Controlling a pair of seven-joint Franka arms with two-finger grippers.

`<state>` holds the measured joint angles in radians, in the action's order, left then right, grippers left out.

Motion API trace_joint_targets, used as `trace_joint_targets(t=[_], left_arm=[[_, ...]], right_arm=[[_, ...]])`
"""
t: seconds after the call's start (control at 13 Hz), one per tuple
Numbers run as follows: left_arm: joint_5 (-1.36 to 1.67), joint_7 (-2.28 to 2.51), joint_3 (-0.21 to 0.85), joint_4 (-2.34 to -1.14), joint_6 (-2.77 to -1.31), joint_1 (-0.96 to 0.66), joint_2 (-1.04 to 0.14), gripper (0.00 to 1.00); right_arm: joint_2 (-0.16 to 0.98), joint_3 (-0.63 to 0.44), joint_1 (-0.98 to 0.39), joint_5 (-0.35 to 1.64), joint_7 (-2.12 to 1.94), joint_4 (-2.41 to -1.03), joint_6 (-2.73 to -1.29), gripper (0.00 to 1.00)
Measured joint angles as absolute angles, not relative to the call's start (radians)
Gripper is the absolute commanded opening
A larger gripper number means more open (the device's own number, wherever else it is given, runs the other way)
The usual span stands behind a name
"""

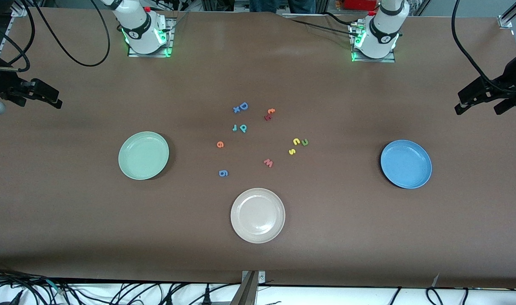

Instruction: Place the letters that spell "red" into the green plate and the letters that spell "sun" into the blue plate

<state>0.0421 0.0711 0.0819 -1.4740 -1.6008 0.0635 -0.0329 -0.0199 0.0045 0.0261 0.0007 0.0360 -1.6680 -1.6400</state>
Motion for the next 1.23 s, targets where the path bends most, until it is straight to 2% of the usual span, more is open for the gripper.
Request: trace_joint_targets(t=[1.23], left_arm=[[0.042, 0.071, 0.083, -1.474, -1.601, 0.058, -0.033, 1.0]], right_arm=[[-0.018, -0.005, 0.031, 0.001, 0.036, -1.671, -1.62, 1.0]])
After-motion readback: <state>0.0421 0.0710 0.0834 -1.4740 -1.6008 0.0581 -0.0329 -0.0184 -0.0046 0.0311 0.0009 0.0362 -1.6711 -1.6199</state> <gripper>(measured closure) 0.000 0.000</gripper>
